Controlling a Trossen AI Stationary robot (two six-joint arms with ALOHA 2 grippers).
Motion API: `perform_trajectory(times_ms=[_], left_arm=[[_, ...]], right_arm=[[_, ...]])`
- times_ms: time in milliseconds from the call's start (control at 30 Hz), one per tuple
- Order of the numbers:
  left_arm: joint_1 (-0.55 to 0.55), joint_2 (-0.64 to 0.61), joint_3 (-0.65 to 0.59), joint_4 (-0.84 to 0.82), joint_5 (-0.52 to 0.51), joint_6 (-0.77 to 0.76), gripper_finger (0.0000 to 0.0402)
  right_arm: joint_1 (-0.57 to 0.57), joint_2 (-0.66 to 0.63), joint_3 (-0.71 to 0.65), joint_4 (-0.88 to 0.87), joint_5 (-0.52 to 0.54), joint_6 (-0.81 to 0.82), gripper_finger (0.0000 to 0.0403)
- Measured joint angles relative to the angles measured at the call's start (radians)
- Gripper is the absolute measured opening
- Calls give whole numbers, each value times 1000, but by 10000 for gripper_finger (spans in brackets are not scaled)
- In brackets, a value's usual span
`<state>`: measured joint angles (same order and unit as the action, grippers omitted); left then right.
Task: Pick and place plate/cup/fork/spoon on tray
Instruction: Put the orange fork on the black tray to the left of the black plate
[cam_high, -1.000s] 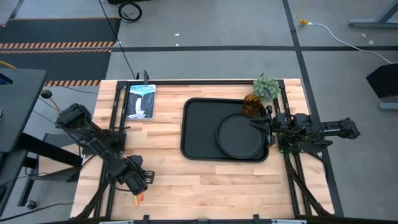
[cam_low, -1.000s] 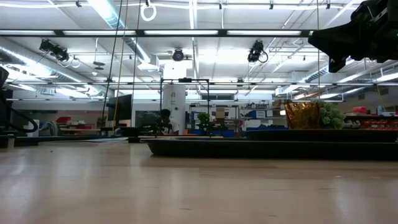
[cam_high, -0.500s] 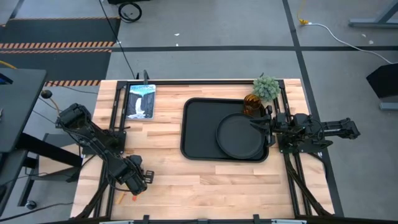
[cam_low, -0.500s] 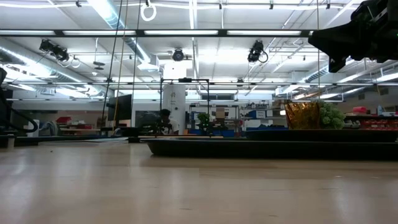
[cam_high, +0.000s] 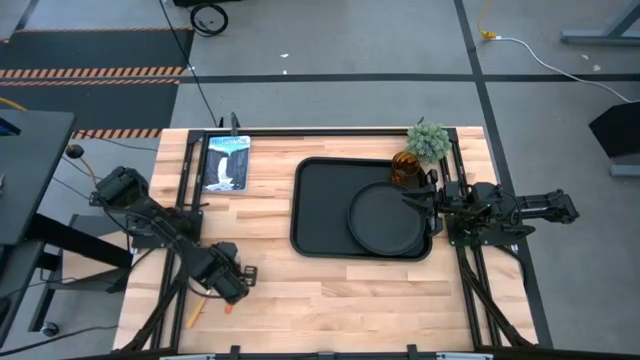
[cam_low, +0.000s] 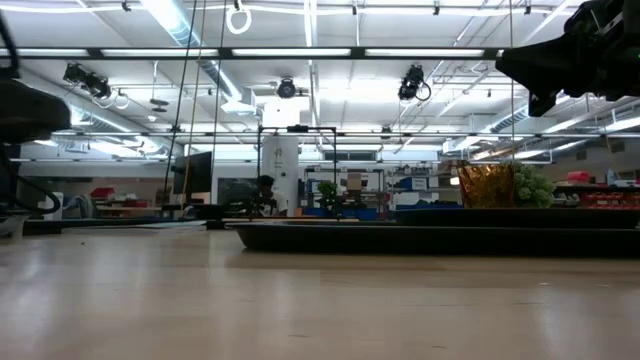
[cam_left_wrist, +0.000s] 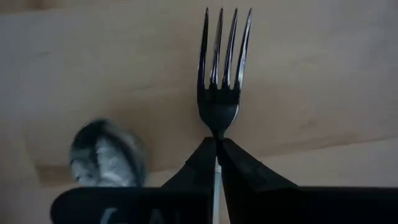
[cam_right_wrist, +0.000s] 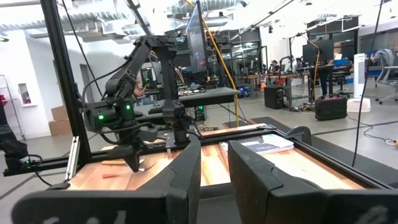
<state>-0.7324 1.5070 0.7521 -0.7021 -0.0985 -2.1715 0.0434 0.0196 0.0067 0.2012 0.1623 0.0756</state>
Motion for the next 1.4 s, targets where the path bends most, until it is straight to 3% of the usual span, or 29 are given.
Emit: perform_trajectory(times_ms=[300,767,1067,1400], left_arm=[[156,-2,2,120,-72,226,17],[436,-3,2,553,-135,686,18],[589,-2,3,727,-156,797,19],[679,-2,7,945,-212,882,18]], right_arm=[[0,0,0,0,0,0,88],[0,0,0,0,0,0,88],[0,0,0,0,0,0,88],[0,0,0,0,0,0,88]])
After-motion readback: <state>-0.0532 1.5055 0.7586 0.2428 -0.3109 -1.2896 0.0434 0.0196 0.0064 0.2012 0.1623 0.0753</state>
